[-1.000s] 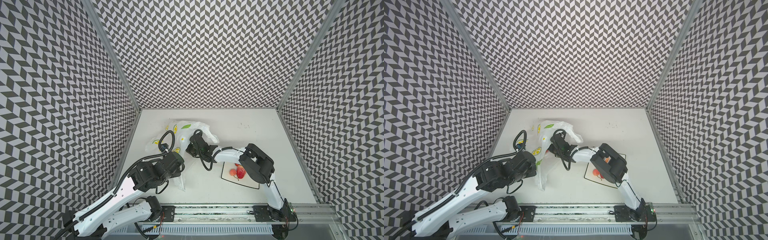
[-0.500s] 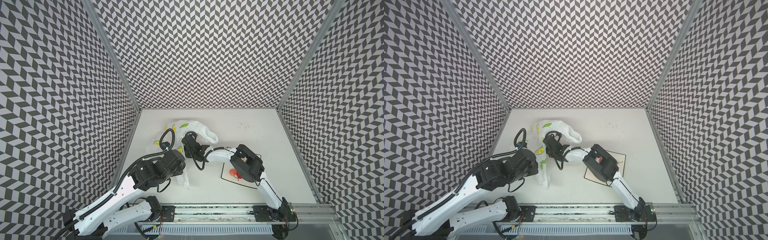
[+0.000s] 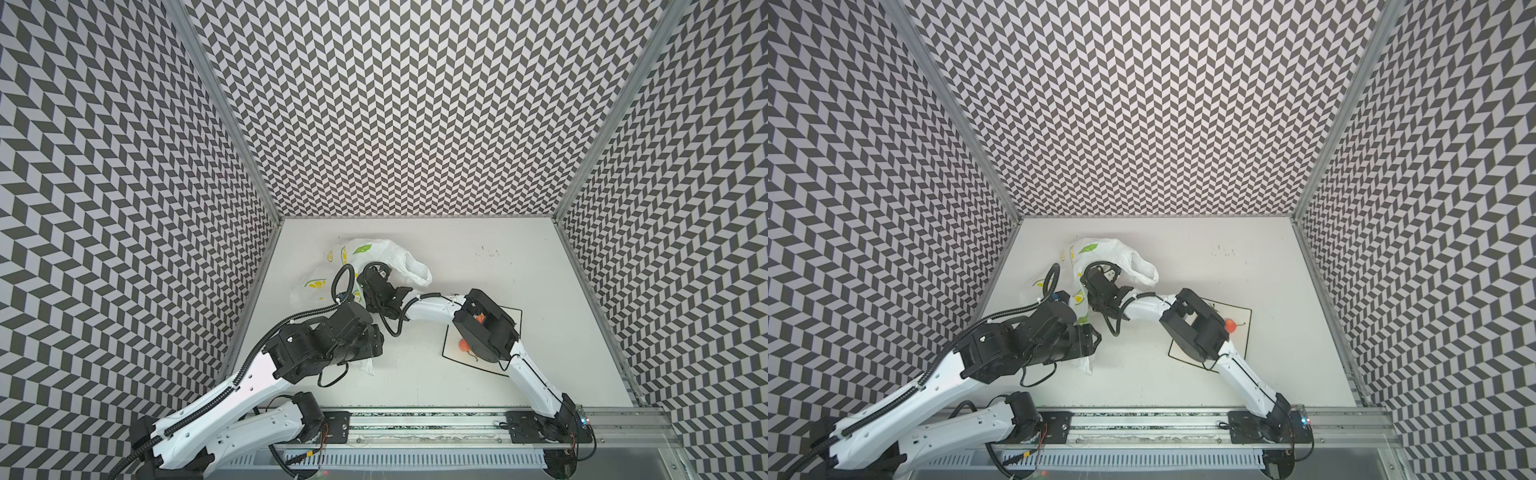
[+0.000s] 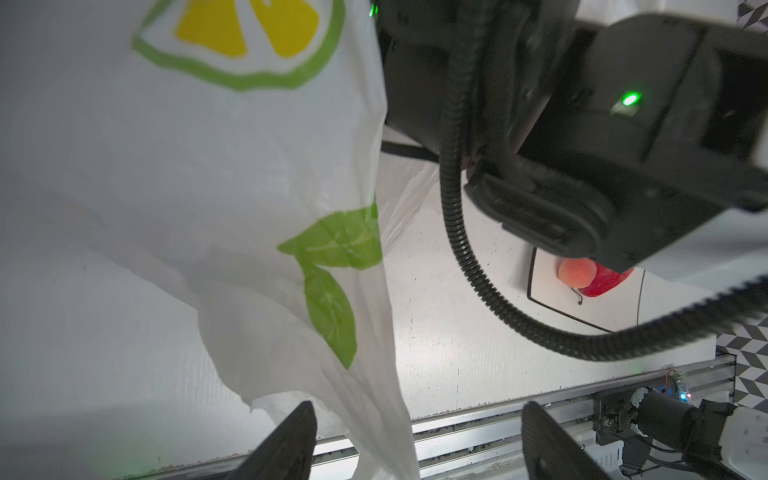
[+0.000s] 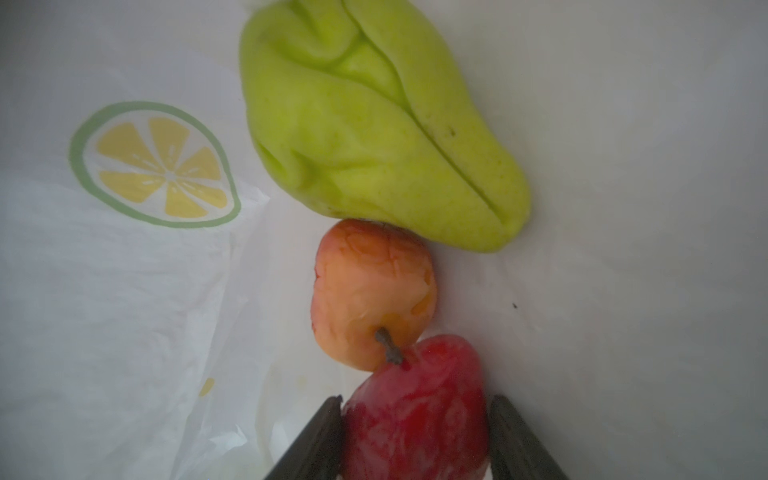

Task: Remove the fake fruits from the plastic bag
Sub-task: 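Close the right gripper on the red pear inside the bag, then carry the red pear out of the bag toward the white mat with the right gripper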

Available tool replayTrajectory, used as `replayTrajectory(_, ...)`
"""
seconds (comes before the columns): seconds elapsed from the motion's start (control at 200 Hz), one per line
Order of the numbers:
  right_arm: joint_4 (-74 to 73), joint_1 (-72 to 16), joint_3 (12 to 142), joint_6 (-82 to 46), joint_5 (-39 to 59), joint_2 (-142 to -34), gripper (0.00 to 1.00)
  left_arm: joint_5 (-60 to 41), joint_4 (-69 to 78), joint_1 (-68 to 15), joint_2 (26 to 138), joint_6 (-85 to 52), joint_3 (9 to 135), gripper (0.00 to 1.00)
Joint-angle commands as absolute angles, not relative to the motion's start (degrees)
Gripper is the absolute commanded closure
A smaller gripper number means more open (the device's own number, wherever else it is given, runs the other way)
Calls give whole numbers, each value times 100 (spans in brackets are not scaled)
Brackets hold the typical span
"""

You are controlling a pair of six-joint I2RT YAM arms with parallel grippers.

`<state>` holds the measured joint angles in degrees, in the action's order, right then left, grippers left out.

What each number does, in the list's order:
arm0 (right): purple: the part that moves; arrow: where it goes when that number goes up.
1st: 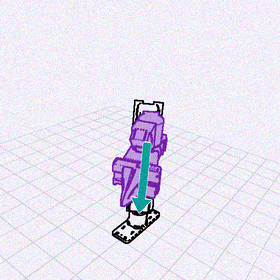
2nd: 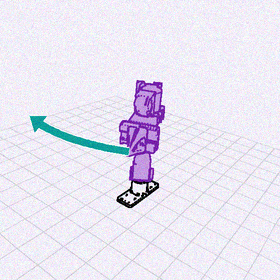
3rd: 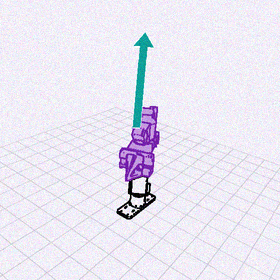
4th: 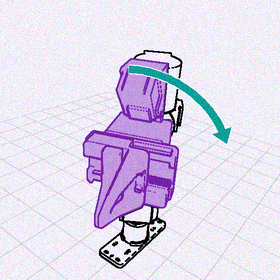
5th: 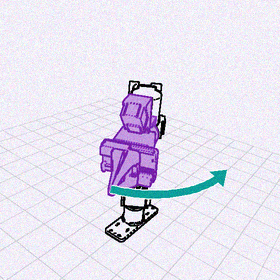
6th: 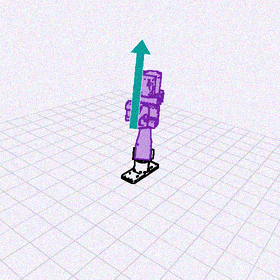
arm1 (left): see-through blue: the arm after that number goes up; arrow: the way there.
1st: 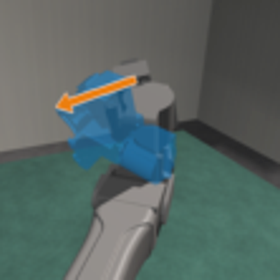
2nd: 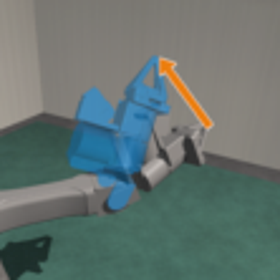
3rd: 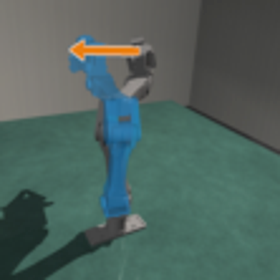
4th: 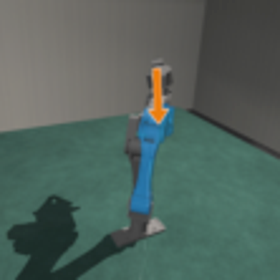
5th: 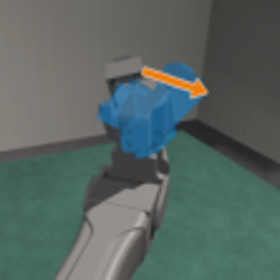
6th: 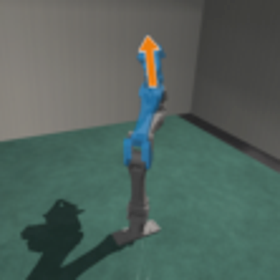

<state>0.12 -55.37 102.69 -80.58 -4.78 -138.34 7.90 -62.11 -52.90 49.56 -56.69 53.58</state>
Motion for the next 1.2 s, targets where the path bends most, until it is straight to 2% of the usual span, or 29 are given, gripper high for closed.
replayTrajectory(0.0, 15, -5603, 10336, -8253, -588, -13920, 52, 687, -5995, -5326, 4987, -5741, 5116, 19)
replayTrajectory(0.095, -32, -5610, 10301, -8261, -589, -13855, 58, 889, -6017, -5326, 5035, -5845, 4984, 22)
replayTrajectory(0.235, -87, -5634, 10259, -8194, -591, -13725, 62, 1272, -6097, -5322, 5069, -6019, 4959, 37)
replayTrajectory(0.285, -143, -5629, 10200, -8137, -598, -13640, 63, 1371, -6161, -5322, 5069, -6081, 4973, 49)
replayTrajectory(0.396, -289, -5629, 9996, -7898, -616, -13385, 63, 1597, -6384, -5322, 4954, -6274, 5078, 83)
replayTrajectory(0.476, -484, -5626, 9685, -7763, -605, -13121, 63, 1779, -6540, -5325, 4766, -6397, 5132, 100)
replayTrajectory(1.197, -1512, -5620, 6782, -7095, -269, -10755, 64, 2092, -6391, -5315, 4352, -6688, 4918, 100)
